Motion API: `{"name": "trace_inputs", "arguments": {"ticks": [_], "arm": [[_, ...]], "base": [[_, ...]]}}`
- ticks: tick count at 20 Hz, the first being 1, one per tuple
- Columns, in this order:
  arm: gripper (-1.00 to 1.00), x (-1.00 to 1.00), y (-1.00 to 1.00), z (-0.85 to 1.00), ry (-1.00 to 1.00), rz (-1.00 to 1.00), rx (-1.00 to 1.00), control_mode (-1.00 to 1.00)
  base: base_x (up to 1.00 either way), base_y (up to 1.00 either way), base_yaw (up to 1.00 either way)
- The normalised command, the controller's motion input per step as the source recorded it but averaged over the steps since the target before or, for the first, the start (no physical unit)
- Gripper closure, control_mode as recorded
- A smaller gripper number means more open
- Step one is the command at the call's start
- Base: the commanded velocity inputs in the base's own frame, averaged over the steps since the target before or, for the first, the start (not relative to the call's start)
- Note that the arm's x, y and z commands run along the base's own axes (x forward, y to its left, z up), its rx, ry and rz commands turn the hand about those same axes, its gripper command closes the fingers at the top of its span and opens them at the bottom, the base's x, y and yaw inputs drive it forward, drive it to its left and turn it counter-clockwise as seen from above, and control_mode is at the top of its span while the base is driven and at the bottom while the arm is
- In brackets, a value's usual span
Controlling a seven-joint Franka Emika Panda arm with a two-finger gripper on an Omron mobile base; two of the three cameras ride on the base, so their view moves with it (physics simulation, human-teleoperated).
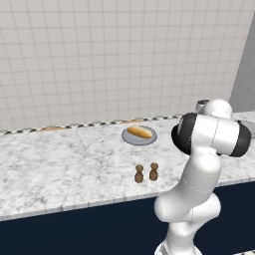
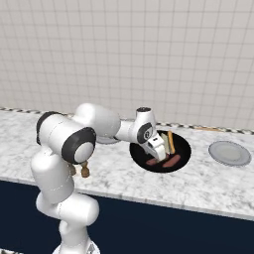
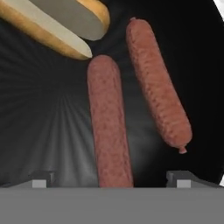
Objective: Place one bun and one sausage from the bowl on each plate.
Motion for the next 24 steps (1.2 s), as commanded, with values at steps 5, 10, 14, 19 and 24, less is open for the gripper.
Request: {"name": "trace_inputs", "arguments": {"ticks": [5, 10, 14, 19, 24], "arm": [[-1.0, 0.0, -0.08, -0.52, 0.01, 0.0, 0.0, -1.0], [1.0, 0.08, 0.0, -0.24, 0.0, 0.0, 0.0, -1.0], [1.0, 0.0, 0.0, 0.0, -0.02, 0.0, 0.0, -1.0], [1.0, -0.19, 0.0, 0.44, -0.14, 0.0, 0.0, -1.0], [1.0, -0.2, 0.14, 1.0, -0.34, 0.33, 0.0, -1.0]], "base": [[0.0, 0.0, 0.0], [0.0, 0.0, 0.0], [0.0, 0.0, 0.0], [0.0, 0.0, 0.0], [0.0, 0.0, 0.0]]}}
